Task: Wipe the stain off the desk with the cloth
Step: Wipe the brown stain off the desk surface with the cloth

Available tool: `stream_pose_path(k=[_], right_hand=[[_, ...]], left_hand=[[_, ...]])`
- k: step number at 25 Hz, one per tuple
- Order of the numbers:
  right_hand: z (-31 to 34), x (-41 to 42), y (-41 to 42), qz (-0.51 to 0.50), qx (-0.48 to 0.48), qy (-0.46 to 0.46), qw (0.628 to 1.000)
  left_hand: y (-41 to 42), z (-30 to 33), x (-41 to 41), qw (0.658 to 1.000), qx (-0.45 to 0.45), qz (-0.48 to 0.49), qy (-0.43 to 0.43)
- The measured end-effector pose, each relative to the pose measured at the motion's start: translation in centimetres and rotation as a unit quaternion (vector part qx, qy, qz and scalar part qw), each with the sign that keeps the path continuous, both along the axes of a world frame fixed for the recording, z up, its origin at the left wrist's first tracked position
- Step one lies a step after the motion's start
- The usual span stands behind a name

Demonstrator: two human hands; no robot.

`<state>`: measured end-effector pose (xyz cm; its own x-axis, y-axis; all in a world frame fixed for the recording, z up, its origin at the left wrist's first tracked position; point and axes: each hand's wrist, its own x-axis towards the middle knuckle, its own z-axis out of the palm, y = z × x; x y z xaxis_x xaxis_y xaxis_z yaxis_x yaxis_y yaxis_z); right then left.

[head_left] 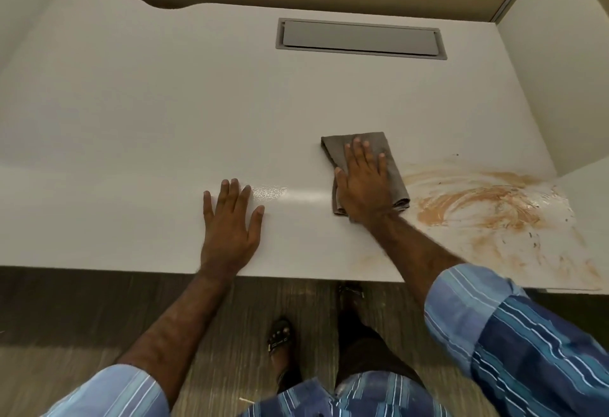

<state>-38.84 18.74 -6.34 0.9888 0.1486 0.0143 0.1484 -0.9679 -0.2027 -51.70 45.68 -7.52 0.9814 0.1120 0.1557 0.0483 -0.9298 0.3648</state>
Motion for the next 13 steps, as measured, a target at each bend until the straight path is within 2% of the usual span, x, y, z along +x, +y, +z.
stream_pose_path(k=[4,8,10,13], right_hand=[[0.2,-7.6,-1.2,0.057,0.071,-0.003,0.996],[-0.2,-16.6,-2.2,0.143,0.064,0.016,0.988],[-0.6,-17.2,-0.1,0.174,0.047,0.012,0.984],[-0.6,-13.0,4.6,0.22,0.02,-0.008,0.975]], left_hand=[[0.1,-0.5,0.1,1.0,0.008,-0.001,-0.002],[0.2,-0.6,0.2,1.0,0.003,-0.007,0.01],[0.1,-0.5,0.2,1.0,-0.008,-0.004,0.012],[0.0,-0.3,0.2,1.0,-0.022,0.001,-0.008]])
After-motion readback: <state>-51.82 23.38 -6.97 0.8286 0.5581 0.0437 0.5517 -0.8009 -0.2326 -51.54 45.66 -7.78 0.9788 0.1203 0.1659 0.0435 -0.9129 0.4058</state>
